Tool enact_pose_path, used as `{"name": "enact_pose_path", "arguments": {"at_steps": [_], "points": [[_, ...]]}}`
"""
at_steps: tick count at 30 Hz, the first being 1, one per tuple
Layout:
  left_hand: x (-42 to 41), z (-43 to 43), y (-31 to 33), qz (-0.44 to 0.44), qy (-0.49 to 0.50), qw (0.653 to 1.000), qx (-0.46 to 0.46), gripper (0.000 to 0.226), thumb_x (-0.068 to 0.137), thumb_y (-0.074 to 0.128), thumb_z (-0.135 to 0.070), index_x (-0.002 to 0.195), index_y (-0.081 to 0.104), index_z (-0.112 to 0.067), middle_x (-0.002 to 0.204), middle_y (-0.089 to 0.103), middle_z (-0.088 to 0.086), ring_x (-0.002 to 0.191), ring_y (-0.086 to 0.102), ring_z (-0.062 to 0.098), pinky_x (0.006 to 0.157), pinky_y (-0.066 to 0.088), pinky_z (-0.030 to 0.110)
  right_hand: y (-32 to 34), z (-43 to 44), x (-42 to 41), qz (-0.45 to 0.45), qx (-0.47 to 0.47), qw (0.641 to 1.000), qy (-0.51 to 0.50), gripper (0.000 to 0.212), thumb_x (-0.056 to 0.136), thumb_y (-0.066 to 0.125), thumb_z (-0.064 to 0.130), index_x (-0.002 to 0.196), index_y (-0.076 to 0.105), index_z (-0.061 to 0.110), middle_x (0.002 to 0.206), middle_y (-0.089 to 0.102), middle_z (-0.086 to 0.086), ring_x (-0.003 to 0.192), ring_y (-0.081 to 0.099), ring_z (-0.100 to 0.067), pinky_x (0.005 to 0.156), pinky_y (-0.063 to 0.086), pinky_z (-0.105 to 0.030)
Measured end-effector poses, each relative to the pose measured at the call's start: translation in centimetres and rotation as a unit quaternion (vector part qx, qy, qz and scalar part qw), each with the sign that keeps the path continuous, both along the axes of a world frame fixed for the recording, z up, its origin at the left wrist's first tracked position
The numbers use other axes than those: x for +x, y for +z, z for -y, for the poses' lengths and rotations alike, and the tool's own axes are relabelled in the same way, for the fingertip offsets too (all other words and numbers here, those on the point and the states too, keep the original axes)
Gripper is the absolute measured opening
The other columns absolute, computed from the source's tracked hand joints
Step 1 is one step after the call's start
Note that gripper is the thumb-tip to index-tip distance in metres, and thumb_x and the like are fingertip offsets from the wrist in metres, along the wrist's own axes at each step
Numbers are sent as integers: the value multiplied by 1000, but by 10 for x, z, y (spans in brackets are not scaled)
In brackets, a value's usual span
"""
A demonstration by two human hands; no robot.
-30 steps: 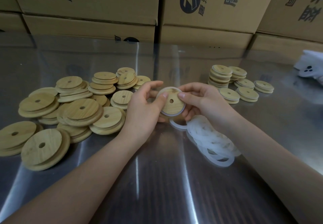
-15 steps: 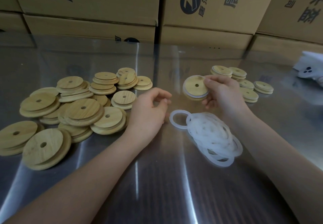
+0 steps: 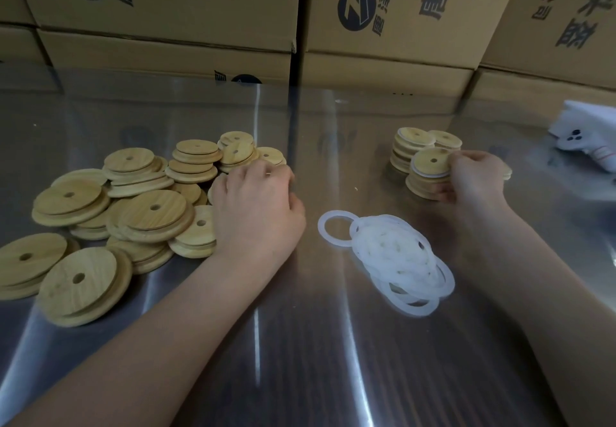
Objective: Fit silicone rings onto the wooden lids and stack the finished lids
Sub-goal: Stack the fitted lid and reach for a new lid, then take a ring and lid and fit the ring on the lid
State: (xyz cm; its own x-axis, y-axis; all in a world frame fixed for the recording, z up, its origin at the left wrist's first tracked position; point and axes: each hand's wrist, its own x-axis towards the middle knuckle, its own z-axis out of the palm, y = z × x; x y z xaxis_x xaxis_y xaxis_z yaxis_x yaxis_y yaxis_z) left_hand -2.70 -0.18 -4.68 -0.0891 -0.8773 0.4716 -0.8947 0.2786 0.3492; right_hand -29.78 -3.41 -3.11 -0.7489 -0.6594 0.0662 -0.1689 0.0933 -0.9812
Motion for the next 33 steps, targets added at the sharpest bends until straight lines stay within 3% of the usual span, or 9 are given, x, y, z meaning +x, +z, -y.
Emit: {"name": "enact_pose_path", "arguments": {"at_steps": [4,8,10,15,21,26,33], "points": [[1,0,2,93,47,992,68,36,88,53,-33,120,60,-17,122,59,6,118,51,32,103,35,50,-3,3,-5,11,21,1000,-18,14,96,45,20,104,56,18,81,63,-5,46,60,-17,38,44,-21],[1,0,0,123,46,985,109,36,91,50,-38,121,57,-20,119,60,4,113,54,32,108,32,54,-6,6,-8,14,59,998,-14,16,94,42,16,81,50,22,80,64,-8,50,61,-18,44,45,-25],[1,1,0,122,41,986,103,31,91,50,-37,116,59,-20,116,61,3,110,55,31,108,32,54,-8,7,-9,9,72,997,-15,17,95,42,15,79,47,20,79,64,-8,52,62,-19,44,46,-27],[-1,1,-1,109,24,991,73,23,92,50,-35,107,63,-22,108,64,0,103,57,28,105,33,51,-10,9,-12,3,80,997,-18,12,95,38,11,102,47,15,73,61,-9,54,62,-21,47,48,-29],[-3,-1,-2,91,-10,995,33,20,93,50,-29,103,64,-22,98,66,-2,95,58,25,100,37,44,-10,8,-11,0,88,996,-18,13,97,38,11,104,48,14,73,61,-8,54,62,-19,44,47,-27],[-6,-2,-2,71,-44,996,24,20,93,51,-27,106,65,-22,102,65,-2,96,57,23,91,42,40,-9,7,-10,-6,103,995,-12,8,99,40,13,104,46,13,71,60,-11,55,62,-21,45,48,-28],[-9,-4,-4,20,-73,996,43,19,93,55,-21,109,64,-23,110,62,-3,105,52,22,82,45,35,-8,6,-9,-43,131,990,-4,34,94,37,5,122,55,11,65,58,-13,52,56,-22,44,45,-28]]}}
